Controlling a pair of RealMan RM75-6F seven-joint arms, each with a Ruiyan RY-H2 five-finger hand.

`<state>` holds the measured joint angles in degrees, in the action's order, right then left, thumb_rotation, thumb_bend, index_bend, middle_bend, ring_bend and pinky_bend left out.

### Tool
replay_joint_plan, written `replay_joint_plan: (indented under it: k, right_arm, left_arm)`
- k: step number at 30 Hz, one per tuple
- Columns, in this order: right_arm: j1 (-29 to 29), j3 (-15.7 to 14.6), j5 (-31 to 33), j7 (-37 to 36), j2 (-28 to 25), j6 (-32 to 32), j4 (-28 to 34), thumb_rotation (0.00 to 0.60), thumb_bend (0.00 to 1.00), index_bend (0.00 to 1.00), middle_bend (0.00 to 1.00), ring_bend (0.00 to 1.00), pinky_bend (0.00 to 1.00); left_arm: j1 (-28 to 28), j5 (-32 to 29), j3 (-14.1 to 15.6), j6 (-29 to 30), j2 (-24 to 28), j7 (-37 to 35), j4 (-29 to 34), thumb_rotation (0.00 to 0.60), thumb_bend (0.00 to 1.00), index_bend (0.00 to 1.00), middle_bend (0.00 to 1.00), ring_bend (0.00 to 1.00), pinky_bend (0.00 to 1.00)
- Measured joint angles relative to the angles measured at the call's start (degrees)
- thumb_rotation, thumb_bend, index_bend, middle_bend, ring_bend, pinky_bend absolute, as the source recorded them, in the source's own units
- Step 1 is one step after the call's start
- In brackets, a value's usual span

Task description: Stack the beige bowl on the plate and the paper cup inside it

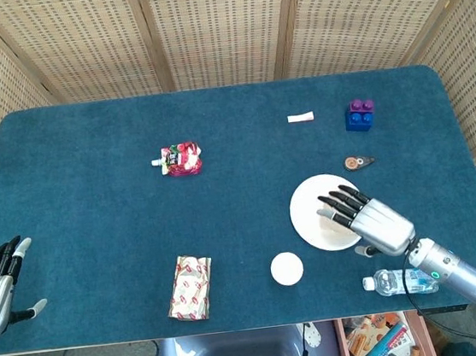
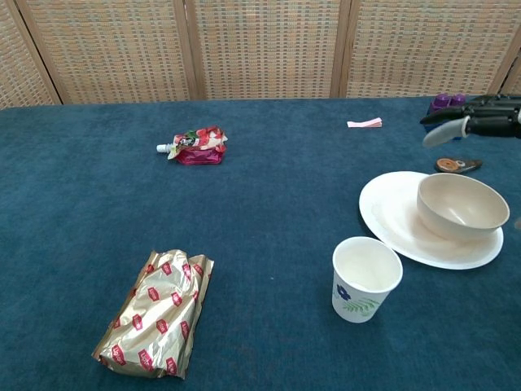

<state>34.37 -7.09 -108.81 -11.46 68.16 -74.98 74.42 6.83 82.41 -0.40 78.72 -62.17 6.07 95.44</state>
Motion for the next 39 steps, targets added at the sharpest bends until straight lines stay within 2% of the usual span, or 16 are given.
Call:
replay_joint_plan:
  k: [4,7,15,21,32,35,39]
  right_arm:
    - [0.8,-2.1,-6.3,3.1,-1.6,-0.8,4.9,0.600,0.13,0.28,0.00,0.00,0.00]
    - [1.8,-2.9,-8.6,7.7,-2.2,0.9,8.9,0.600,0.15,0.31,0.00,0.00,0.00]
    - [4.8,-1.8,-7.5,14.5,0.0,10.3,14.4,0.600,0.18,0.33,0.00,0.00,0.00]
    - [5.8,-0.3,-5.2,17.9,1.8,13.8,15.5,0.600,0.18,0.34,0.00,0.00,0.00]
    - [6.3,1.3,-2.0,19.5,3.4,15.8,15.3,0.600,0.19,0.35,0.00,0.00,0.00]
    - [6.6,1.4,-1.2,19.9,4.2,17.0,15.1,0.600,0.22,0.37,0.00,0.00,0.00]
    - [7.0,1.6,0.0,20.5,5.9,19.1,14.1,0.600,0.32,0.45,0.00,0.00,0.00]
  left_arm:
    - [-0.1,0.2,0.0,0.1,0.3,-0.5,0.1,0.600,0.00,0.00,0.00,0.00,0.00]
    - [-0.1,0.5,0.1,0.2,0.4,-0.9,0.0,0.600,0.00,0.00,0.00,0.00,0.00]
    - [-0.2,0.4,0.1,0.2,0.6,-1.4,-0.2,0.600,0.00,0.00,0.00,0.00,0.00]
    - [-0.2,0.2,0.0,0.1,0.6,-1.5,-0.3,0.600,0.00,0.00,0.00,0.00,0.00]
    - [0.0,0.1,0.1,-0.2,0.4,-1.0,-0.4,0.600,0.00,0.00,0.00,0.00,0.00]
    - [0.0,-0.1,0.1,-0.4,0.3,-0.8,-0.4,0.600,0.00,0.00,0.00,0.00,0.00]
    - [0.1,-0.2,0.0,-0.5,0.2,-0.7,-0.3,0.600,0.00,0.00,0.00,0.00,0.00]
